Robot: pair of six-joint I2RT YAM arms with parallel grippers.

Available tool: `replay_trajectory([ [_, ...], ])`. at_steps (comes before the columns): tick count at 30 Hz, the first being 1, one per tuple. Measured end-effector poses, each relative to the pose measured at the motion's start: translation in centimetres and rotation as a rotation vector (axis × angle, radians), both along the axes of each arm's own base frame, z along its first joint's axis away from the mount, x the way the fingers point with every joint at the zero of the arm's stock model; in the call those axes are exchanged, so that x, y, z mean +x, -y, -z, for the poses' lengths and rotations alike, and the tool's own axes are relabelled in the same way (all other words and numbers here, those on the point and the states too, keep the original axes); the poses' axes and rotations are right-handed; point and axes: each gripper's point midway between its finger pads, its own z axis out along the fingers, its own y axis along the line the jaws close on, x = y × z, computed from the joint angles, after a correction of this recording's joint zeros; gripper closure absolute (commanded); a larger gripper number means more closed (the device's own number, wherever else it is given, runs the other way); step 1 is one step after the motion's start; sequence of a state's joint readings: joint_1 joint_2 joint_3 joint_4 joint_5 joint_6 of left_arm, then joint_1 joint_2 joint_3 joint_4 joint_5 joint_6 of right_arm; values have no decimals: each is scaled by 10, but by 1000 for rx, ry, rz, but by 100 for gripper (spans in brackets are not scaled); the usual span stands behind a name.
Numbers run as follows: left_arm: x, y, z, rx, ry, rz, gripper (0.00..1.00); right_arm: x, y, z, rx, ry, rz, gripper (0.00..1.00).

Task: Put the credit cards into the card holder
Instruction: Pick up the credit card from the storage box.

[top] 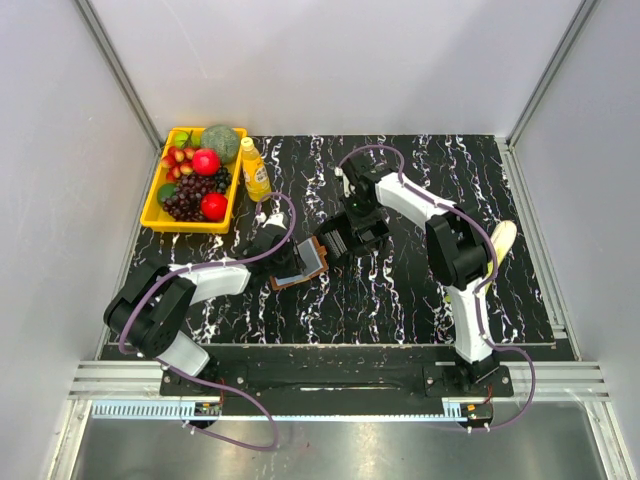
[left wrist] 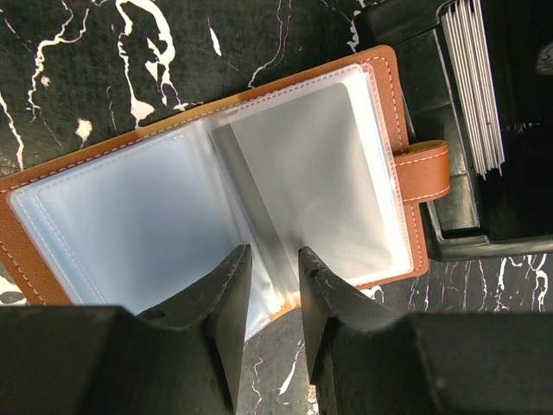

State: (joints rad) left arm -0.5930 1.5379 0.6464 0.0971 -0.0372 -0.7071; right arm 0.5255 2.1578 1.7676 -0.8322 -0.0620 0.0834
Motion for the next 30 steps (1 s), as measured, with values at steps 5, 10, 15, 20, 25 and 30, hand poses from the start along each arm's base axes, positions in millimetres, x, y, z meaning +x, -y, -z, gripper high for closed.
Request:
replay_trajectory([
  [5,0,0,0,0,0,0,66,-1,1,8,-9,-14,-4,100],
  [10,0,-1,0,0,-1,-2,66,-1,1,7,-6,-14,-4,100],
  [15,-1,-1,0,3,-3,-1,66,-1,-1,-7,16,10,-5,100],
  [20,-5,-5,-1,16,-16,1,65,-2,-5,-48,87,82,-4,100],
  [25,-9,-8,-4,29,-22,4,64,5,-11,-82,151,167,5,100],
  [30,-10,-10,-11,28,-8,6,63,3,-22,-105,246,180,4,100],
])
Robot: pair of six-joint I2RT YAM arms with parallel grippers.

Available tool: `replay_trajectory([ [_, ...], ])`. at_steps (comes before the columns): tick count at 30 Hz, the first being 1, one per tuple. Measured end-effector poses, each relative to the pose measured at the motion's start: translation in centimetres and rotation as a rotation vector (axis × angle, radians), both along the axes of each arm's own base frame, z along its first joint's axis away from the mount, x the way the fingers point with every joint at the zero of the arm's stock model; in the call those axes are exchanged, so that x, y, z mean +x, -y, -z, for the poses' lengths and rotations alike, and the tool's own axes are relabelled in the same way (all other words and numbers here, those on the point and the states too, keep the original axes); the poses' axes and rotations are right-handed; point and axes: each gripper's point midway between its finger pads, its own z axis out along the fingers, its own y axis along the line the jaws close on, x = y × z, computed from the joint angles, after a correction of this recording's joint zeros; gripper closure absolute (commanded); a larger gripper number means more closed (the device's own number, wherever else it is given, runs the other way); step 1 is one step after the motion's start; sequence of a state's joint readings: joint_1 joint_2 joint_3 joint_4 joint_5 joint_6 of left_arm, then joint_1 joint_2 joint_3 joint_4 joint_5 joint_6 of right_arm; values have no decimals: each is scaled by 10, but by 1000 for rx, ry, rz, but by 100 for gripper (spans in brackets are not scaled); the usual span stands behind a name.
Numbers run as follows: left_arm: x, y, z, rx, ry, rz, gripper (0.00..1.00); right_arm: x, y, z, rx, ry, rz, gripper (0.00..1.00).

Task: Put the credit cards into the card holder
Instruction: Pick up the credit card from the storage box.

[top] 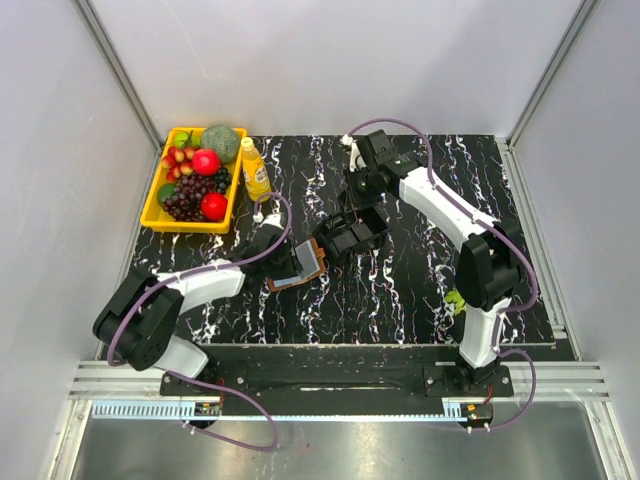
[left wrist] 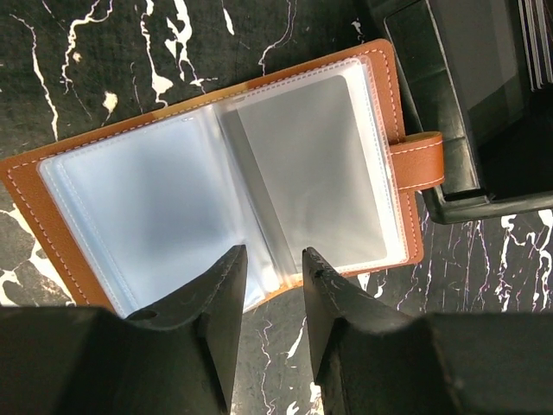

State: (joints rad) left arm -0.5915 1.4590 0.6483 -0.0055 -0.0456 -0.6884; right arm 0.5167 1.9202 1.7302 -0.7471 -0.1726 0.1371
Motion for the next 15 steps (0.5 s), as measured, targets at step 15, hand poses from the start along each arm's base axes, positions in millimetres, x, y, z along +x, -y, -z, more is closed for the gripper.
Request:
replay_trajectory([
  [15,1,-24,-39,0,105,-89,61,-50,-51,19,357,-221,-11,100],
])
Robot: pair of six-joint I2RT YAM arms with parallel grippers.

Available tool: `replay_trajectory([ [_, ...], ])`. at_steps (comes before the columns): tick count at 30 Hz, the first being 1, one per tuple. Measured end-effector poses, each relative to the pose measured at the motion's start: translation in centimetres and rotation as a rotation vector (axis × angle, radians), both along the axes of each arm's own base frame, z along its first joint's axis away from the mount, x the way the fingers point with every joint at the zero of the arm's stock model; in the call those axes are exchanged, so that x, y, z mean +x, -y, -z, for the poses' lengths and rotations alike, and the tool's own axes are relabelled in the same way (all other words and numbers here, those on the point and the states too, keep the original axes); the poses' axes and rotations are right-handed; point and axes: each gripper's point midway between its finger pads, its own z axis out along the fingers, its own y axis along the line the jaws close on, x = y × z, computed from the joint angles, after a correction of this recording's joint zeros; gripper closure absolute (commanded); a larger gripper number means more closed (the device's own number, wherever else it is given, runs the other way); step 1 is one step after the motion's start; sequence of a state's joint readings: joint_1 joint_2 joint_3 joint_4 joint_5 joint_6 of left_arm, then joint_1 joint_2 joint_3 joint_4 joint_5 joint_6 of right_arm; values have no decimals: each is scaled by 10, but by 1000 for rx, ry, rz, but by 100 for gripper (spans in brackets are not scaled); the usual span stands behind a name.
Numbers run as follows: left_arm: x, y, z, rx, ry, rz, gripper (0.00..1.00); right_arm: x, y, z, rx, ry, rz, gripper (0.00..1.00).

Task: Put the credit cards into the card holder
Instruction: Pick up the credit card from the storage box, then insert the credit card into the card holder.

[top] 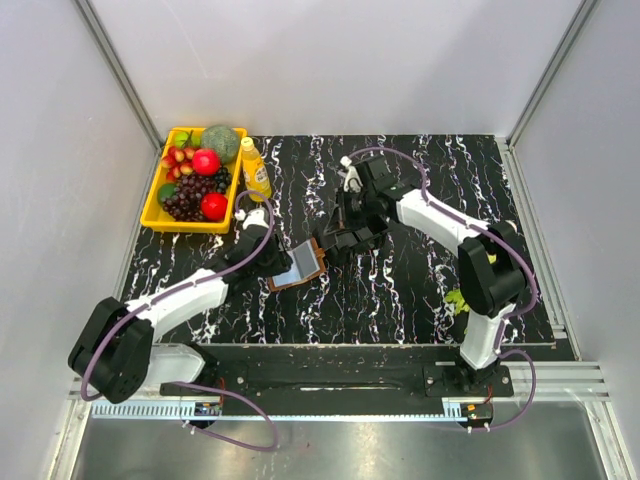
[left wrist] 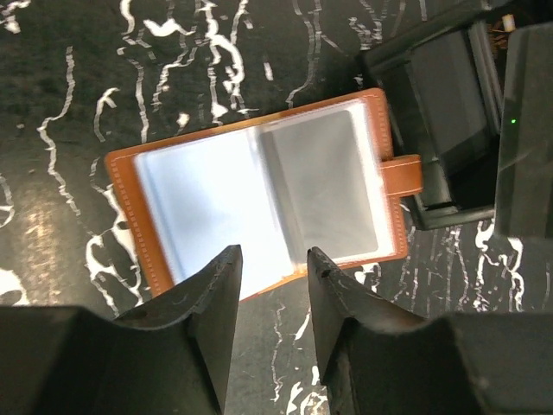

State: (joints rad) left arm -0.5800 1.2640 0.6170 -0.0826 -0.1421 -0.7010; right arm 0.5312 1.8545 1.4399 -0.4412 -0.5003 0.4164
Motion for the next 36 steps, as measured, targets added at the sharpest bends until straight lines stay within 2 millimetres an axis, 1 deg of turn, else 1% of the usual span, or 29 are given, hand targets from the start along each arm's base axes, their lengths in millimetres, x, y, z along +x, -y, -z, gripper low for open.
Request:
replay_trajectory([
  [2,-1,-6,2,7,-3,-21,62,-9,-15,-1,32,-10,-27,100],
  [5,-4,-15,10,30,-29,-45,64,-18,-41,-1,78,-4,-74,100],
  [7,-7,-19,17,42,-48,-55,67,-24,-55,6,98,-19,-101,100],
  [10,-11,-24,27,60,-80,-74,68,-29,-65,25,88,-50,-115,100],
  [15,-11,-30,38,79,-114,-94,69,-28,-68,55,65,-102,-104,100],
  [21,-12,-32,50,98,-145,-101,70,-29,-68,73,63,-116,-97,100],
  [27,-9,-31,53,92,-142,-107,71,-31,-69,96,51,-128,-99,100],
  [29,-8,-31,53,90,-139,-108,71,-34,-68,101,46,-134,-101,100],
  [36,-7,-31,54,81,-134,-117,73,-33,-68,105,65,-126,-55,100],
])
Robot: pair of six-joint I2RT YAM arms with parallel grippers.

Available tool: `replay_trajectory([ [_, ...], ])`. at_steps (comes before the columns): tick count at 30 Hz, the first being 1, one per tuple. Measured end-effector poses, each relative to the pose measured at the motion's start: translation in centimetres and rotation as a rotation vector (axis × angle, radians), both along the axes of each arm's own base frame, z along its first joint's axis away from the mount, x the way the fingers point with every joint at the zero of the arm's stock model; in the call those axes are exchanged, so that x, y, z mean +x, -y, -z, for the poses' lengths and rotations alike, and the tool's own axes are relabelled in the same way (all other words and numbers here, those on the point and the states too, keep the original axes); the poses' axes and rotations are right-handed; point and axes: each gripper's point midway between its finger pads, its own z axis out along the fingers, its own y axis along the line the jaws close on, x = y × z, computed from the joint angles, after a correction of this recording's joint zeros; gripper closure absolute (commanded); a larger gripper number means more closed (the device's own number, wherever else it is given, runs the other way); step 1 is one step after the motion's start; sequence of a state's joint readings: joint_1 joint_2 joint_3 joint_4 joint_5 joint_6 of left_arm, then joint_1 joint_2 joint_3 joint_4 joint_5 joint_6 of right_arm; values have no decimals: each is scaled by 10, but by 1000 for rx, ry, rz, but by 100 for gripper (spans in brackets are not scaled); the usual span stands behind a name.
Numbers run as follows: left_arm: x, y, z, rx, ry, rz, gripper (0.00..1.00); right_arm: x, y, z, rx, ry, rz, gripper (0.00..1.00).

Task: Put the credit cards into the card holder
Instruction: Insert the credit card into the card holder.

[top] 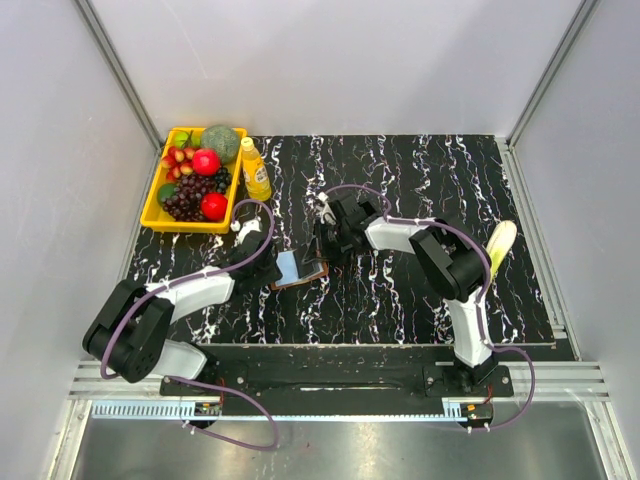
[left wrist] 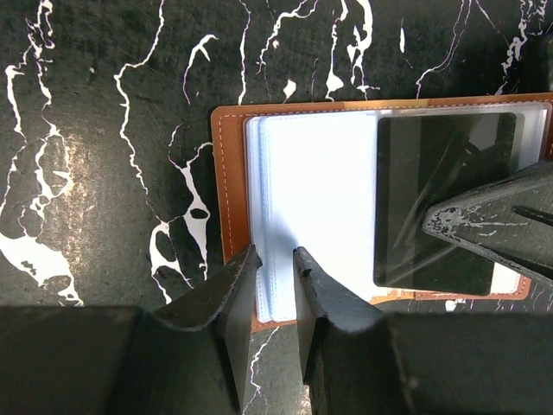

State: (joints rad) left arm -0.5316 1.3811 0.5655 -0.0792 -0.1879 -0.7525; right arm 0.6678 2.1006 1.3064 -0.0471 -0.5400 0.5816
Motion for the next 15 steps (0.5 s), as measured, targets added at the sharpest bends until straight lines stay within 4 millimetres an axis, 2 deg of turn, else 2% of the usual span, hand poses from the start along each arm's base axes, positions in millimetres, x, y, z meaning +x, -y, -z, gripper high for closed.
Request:
replay_trajectory([
  [15,1,0,1,-4,10,-4,74,-2,-1,-2,43,27,63,100],
])
